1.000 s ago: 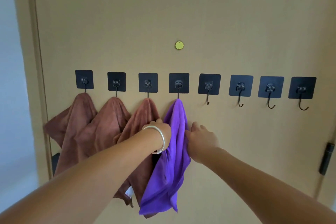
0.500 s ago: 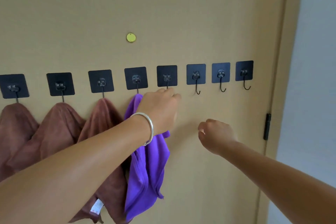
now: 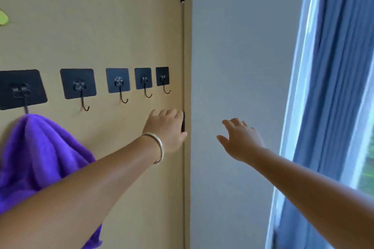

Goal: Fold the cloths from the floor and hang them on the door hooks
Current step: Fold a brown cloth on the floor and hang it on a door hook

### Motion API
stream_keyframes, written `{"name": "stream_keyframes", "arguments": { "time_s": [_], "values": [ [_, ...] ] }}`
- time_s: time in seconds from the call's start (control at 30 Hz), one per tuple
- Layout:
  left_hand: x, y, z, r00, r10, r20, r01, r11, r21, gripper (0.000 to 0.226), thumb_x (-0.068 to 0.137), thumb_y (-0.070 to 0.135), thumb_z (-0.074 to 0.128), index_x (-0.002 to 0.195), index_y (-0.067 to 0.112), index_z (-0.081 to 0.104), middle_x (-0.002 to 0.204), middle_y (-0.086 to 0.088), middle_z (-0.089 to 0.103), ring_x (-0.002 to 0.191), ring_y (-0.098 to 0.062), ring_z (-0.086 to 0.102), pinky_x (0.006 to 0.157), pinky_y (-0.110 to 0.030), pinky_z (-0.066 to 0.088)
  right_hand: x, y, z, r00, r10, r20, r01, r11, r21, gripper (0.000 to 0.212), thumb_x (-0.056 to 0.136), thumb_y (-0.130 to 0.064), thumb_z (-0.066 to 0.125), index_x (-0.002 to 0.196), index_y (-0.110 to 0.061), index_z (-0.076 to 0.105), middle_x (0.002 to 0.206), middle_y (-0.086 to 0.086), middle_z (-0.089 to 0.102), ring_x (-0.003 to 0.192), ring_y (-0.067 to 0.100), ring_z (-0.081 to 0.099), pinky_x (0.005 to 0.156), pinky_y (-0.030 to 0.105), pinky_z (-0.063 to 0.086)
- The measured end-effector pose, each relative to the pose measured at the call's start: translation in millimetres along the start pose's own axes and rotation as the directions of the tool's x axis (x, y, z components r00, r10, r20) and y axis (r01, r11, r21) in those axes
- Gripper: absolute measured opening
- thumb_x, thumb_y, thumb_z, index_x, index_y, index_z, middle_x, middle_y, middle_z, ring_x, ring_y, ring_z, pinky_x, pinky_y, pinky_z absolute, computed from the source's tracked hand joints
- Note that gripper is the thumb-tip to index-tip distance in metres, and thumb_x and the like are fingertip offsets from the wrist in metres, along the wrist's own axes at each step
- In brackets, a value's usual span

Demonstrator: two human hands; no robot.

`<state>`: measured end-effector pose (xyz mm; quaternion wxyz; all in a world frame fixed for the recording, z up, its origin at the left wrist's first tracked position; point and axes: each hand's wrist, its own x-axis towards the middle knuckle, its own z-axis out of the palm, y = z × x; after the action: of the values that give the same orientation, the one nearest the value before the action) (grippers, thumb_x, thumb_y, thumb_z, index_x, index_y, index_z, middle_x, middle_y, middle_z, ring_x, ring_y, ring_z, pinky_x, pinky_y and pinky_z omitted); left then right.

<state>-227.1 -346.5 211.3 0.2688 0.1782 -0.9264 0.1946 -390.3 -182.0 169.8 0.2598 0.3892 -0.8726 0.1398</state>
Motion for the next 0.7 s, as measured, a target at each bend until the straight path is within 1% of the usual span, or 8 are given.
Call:
{"name": "stream_keyframes", "arguments": {
  "time_s": [0.1, 0.2, 0.37, 0.5, 0.6, 0.7],
  "values": [
    [10, 45, -3, 0.993, 0.113, -0.042, -0.116, 0.989, -0.088, 0.054, 0.092, 0.051, 0.045, 0.134, 0.017, 0.041, 0.13, -0.001, 0.05, 0.12, -0.021, 0.048, 0.1, -0.039, 0.034, -43, 37, -27, 0.994, 0.106, -0.028, -0.108, 0.989, -0.099, 0.053, 0.093, -0.054, 0.041, 0.137, -0.024, 0.039, 0.137, 0.002, 0.047, 0.123, 0.025, 0.047, 0.096, 0.039, 0.04],
    [17, 97, -12, 0.976, 0.206, -0.064, -0.215, 0.959, -0.187, 0.055, 0.091, 0.052, 0.046, 0.134, 0.017, 0.041, 0.131, -0.002, 0.05, 0.122, -0.023, 0.048, 0.101, -0.04, 0.034, -86, 73, -59, 0.977, 0.209, -0.044, -0.214, 0.954, -0.209, 0.055, 0.092, -0.055, 0.043, 0.138, -0.024, 0.04, 0.137, 0.003, 0.047, 0.124, 0.026, 0.046, 0.097, 0.04, 0.038],
    [21, 184, -44, 0.93, 0.339, -0.145, -0.367, 0.884, -0.289, 0.055, 0.092, 0.051, 0.044, 0.135, 0.017, 0.041, 0.13, -0.002, 0.05, 0.118, -0.023, 0.05, 0.099, -0.04, 0.034, -150, 131, -125, 0.933, 0.348, -0.092, -0.358, 0.877, -0.32, 0.052, 0.091, -0.053, 0.047, 0.132, -0.022, 0.044, 0.129, 0.005, 0.051, 0.12, 0.027, 0.049, 0.094, 0.039, 0.04],
    [21, 255, -76, 0.882, 0.42, -0.214, -0.47, 0.818, -0.333, 0.051, 0.093, 0.051, 0.041, 0.131, 0.017, 0.043, 0.128, -0.001, 0.051, 0.118, -0.021, 0.049, 0.098, -0.038, 0.034, -201, 172, -173, 0.88, 0.453, -0.14, -0.471, 0.8, -0.372, 0.056, 0.091, -0.055, 0.046, 0.138, -0.024, 0.04, 0.138, 0.006, 0.047, 0.124, 0.028, 0.048, 0.096, 0.04, 0.041],
    [19, 310, -100, 0.853, 0.473, -0.221, -0.522, 0.766, -0.376, 0.058, 0.094, 0.052, 0.039, 0.14, 0.016, 0.037, 0.136, -0.002, 0.047, 0.127, -0.02, 0.044, 0.105, -0.04, 0.031, -242, 205, -207, 0.835, 0.529, -0.153, -0.543, 0.745, -0.388, 0.061, 0.092, -0.057, 0.045, 0.143, -0.026, 0.034, 0.147, 0.006, 0.04, 0.131, 0.027, 0.042, 0.103, 0.042, 0.037],
    [13, 368, -124, 0.815, 0.528, -0.237, -0.577, 0.713, -0.397, 0.062, 0.095, 0.054, 0.038, 0.144, 0.017, 0.033, 0.139, -0.002, 0.046, 0.13, -0.021, 0.042, 0.109, -0.044, 0.031, -286, 238, -240, 0.78, 0.604, -0.161, -0.611, 0.682, -0.401, 0.067, 0.092, -0.059, 0.044, 0.148, -0.026, 0.028, 0.152, 0.006, 0.034, 0.137, 0.027, 0.036, 0.108, 0.046, 0.034]
  ]
}}
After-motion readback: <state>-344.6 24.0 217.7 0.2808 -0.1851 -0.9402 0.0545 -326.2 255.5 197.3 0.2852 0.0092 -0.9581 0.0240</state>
